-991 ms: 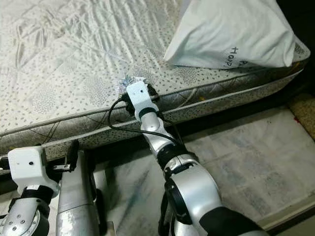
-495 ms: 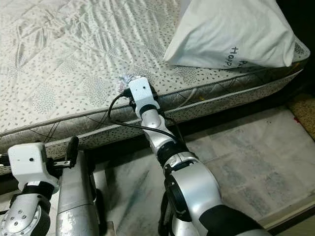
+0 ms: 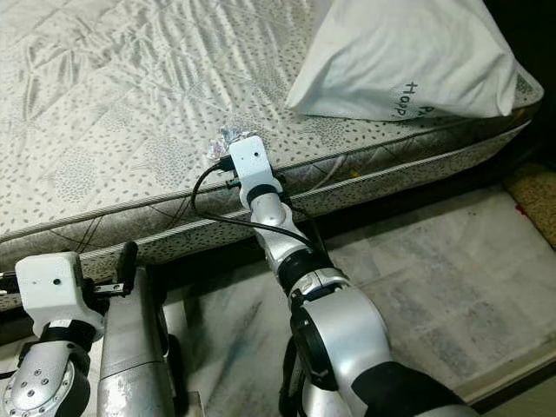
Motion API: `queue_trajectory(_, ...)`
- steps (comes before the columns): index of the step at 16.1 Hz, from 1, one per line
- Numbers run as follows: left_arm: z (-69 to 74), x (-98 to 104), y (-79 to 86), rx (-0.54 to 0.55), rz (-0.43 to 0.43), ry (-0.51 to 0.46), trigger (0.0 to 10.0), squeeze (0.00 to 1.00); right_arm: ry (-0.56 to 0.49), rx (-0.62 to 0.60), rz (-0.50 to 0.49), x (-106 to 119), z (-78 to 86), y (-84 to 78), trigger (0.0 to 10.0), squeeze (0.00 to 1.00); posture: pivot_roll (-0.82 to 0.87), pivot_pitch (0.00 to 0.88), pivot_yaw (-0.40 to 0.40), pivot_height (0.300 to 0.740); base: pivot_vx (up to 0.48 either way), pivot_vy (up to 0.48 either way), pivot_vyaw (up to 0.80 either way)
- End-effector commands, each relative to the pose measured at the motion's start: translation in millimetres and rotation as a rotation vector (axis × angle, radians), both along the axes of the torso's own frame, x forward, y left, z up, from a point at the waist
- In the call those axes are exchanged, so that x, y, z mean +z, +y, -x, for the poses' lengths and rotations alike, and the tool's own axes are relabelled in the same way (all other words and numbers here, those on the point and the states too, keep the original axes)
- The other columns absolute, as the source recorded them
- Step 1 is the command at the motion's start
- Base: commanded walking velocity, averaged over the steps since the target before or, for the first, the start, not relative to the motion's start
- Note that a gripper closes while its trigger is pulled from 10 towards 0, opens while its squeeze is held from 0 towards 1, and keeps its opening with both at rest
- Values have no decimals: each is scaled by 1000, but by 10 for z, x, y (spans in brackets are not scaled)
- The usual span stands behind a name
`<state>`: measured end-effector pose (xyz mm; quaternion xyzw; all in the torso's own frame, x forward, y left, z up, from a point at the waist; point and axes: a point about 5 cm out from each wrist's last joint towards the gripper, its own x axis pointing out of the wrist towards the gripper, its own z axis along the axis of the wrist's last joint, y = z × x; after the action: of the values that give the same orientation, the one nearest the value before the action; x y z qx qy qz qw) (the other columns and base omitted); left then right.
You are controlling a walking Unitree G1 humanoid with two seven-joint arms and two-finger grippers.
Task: Clean up the room
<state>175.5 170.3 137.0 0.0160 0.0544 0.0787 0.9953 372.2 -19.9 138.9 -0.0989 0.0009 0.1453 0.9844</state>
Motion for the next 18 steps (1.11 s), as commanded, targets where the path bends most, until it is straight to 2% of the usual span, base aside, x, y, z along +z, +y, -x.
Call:
queue_trajectory(1,30,-41,5,7,-5,21,10000,0,0,42,-28,35,39,159,0,0,193,256,-105,480,0,0,0)
queue_trajectory(5,-55,-57,10,-4,-11,8,10000,0,-3,44,-32,39,19,103,0,0,184,218,-100,480,0,0,0)
queue_trajectory(8,-167,-56,24,-17,-26,-14,10000,0,6,23,-54,39,-30,-43,0,0,183,170,-96,480,0,0,0)
queue_trajectory(10,-268,-36,44,-23,-37,-42,10000,0,8,5,-76,27,-66,-202,0,0,177,118,-90,480,0,0,0)
queue_trajectory(14,-537,-41,50,-61,-47,-91,10000,0,-9,-20,-126,1,-111,-652,0,0,105,15,-55,480,0,0,0)
queue_trajectory(16,-648,-78,37,-75,-49,-104,10000,0,-46,17,-133,-80,-28,-870,0,0,57,0,-27,480,0,0,0)
queue_trajectory(18,-730,-94,15,-80,-48,-126,10000,0,-88,17,-156,-210,199,-1093,0,0,17,0,0,480,0,0,0)
